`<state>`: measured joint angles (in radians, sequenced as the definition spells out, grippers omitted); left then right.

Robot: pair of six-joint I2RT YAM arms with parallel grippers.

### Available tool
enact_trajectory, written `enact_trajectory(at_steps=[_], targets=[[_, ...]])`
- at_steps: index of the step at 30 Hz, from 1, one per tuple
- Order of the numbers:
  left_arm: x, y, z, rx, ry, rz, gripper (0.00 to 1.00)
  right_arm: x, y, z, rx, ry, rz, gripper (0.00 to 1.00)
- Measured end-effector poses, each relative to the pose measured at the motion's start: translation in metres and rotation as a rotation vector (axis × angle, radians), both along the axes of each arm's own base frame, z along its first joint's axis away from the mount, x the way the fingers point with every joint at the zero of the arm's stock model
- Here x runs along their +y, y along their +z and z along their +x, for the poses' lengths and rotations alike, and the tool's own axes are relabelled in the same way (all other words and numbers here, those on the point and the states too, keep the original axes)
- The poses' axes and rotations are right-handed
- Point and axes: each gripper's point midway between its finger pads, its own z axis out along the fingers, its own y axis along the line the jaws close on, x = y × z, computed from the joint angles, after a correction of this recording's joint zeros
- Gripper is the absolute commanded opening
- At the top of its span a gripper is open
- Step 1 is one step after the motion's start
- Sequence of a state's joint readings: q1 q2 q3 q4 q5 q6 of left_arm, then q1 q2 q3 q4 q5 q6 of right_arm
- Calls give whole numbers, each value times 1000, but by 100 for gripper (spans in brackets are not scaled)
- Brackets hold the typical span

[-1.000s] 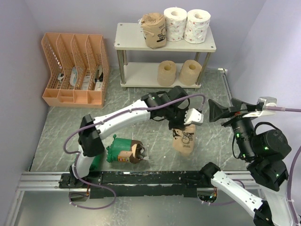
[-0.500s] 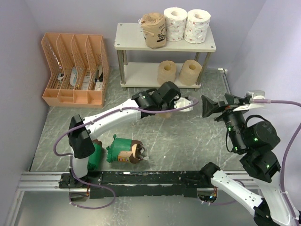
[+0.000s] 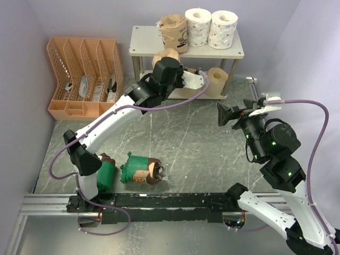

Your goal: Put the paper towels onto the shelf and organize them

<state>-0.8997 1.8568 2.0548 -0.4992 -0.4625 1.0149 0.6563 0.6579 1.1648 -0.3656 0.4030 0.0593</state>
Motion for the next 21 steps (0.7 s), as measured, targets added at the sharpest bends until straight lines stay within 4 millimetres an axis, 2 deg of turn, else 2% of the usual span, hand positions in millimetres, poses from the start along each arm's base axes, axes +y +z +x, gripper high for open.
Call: enact_trajectory(at_steps=[10,16,21], targets=[[37,51,23,-101,26,19,7,0,-2,0,-2,-1,0,100],[45,74,23,-159,33,34,7,0,-3,1,1,-2,-9,100],[50,101,23,-240,55,21,7,0,-3,1,0,-2,-9,100]])
